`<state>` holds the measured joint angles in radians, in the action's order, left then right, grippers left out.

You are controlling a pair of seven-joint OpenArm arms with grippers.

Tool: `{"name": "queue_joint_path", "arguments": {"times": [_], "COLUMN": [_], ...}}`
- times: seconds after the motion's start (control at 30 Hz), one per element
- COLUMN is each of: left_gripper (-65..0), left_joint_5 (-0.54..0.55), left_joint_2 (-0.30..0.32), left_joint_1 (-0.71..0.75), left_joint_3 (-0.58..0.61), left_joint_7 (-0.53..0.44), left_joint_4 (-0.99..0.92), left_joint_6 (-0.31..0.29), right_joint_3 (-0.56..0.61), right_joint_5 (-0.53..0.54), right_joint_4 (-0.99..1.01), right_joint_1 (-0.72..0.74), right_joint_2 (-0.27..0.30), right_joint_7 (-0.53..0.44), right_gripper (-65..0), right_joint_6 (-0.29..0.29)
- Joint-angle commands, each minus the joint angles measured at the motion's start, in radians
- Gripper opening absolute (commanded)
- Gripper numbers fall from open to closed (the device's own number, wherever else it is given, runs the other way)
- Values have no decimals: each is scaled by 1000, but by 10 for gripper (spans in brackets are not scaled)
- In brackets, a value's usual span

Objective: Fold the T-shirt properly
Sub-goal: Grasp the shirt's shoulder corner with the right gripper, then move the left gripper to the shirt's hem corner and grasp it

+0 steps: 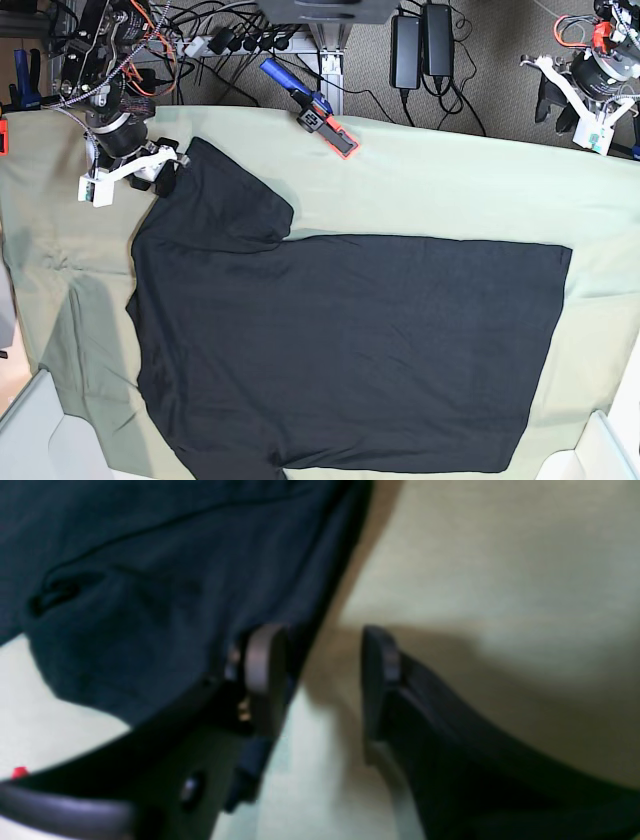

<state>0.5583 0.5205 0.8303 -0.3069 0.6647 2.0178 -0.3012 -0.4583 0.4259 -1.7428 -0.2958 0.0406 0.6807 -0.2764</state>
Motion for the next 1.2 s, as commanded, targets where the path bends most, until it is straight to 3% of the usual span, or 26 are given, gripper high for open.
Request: {"name": "queue_joint_path", "arguments": {"times": [0.0,0.33,0.5,0.57,0.67,0.7,0.97,1.17], "left_gripper": [-378,-378,-378,-373,-328,-328,-328,-328], "left_joint_5": [6,6,6,7,11,16,33,45], "left_joint_2": [12,13,13,15,35,44,143,158], "left_joint_1": [4,4,4,3,-8,-16,-133,-248], "left_joint_3": [-8,-8,-8,-8,-8,-8,-8,-8], "left_joint_7": [-17,-17,-13,8,54,58,58,23], "left_joint_4": [16,16,16,16,16,17,16,-49], "left_joint_6": [-6,-6,-6,-6,-10,-10,-10,2], "right_joint_3": [12,116,116,116,116,116,116,116], "right_joint_5": [17,-3,-31,-43,-58,-64,-77,-125], "right_joint_4": [-15,-15,-15,-15,-15,-15,-15,-15], "right_joint_1": [7,7,7,7,7,7,5,5], "right_joint_2": [-2,-100,-106,-103,-103,-104,-102,-101], "right_joint_7": [-19,-18,-26,-28,-29,-29,-29,-29], "right_gripper": [-397,-397,-398,-442,-619,-650,-650,-650], "right_joint_6": [32,26,26,26,26,26,26,26]}}
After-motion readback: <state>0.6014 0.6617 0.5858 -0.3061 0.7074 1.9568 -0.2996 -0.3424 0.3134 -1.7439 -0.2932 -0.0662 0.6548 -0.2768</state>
